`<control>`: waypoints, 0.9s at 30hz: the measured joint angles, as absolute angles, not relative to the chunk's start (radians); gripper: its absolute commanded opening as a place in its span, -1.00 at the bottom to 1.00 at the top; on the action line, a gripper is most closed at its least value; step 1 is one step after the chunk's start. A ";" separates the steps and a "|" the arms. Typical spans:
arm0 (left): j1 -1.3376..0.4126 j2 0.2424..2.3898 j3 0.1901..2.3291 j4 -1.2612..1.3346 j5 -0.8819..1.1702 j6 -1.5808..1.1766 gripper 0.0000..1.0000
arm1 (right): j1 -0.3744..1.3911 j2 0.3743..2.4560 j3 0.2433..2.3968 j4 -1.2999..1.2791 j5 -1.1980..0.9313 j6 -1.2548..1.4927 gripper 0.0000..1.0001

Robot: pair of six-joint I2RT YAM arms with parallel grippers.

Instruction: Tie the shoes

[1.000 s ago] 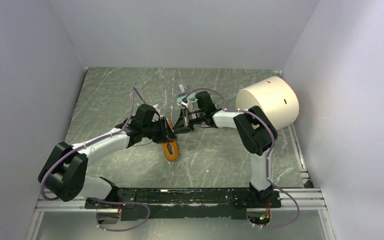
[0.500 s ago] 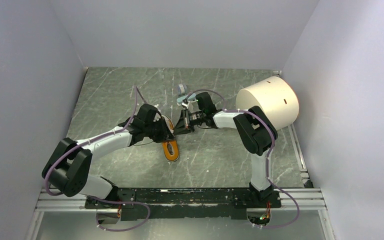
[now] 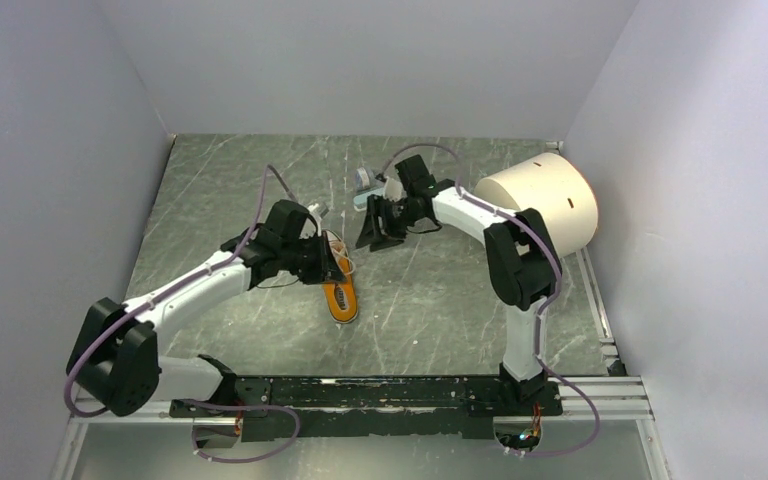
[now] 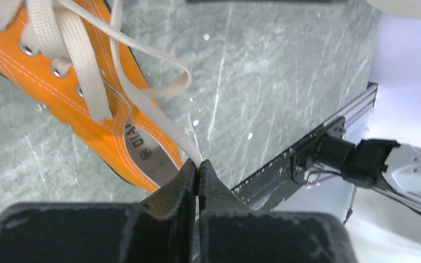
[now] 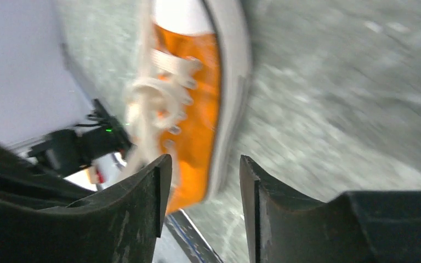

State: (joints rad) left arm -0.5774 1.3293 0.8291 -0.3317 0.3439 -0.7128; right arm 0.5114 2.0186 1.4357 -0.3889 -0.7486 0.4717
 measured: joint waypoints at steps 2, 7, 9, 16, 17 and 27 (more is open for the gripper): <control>-0.578 1.293 0.833 -0.369 0.363 -0.696 -0.90 | 0.489 2.001 1.439 -0.489 -0.686 0.412 0.14; -0.577 1.219 0.834 -0.397 0.396 -0.682 -0.90 | 0.483 1.919 1.366 -0.598 -0.636 0.393 0.21; -0.577 1.212 0.834 -0.395 0.414 -0.680 -0.90 | 0.501 1.867 1.324 -0.593 -0.645 0.436 0.24; -0.577 1.215 0.851 -0.394 0.457 -0.660 -0.90 | 0.575 1.777 1.256 -0.494 -0.682 0.687 0.32; -0.577 1.215 0.857 -0.392 0.463 -0.658 -0.91 | 0.588 1.779 1.256 -0.480 -0.679 0.722 0.32; -0.577 1.215 0.892 -0.358 0.524 -0.651 -0.91 | 0.696 1.831 1.267 -0.366 -0.671 0.963 0.23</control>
